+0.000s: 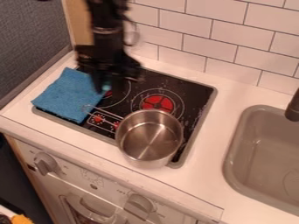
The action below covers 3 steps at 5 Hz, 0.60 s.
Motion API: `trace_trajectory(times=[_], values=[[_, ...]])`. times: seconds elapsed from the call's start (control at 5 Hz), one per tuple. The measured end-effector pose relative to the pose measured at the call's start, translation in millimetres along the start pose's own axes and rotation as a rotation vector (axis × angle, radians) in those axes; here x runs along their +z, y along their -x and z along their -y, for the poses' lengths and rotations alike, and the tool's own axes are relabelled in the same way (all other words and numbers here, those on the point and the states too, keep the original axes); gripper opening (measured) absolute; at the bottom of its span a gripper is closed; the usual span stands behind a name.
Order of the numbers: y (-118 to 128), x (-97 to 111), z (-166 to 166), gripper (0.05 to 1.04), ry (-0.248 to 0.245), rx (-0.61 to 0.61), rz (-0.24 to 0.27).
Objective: Move the ladle to the right side of burner.
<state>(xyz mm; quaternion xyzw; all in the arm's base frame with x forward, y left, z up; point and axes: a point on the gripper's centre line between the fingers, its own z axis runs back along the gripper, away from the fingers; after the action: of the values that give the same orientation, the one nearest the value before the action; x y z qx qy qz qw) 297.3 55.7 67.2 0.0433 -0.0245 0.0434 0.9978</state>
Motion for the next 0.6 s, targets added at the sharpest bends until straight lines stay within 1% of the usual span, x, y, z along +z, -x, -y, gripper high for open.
trace_trajectory(times=[0.2, 0.4, 0.6], values=[[-21, -7, 30, 0.335, 0.014, -0.032, 0.018], [-30, -17, 37, 0.335, 0.03, 0.004, 0.015], [-37, -22, 43, 0.401, 0.061, 0.006, 0.014]])
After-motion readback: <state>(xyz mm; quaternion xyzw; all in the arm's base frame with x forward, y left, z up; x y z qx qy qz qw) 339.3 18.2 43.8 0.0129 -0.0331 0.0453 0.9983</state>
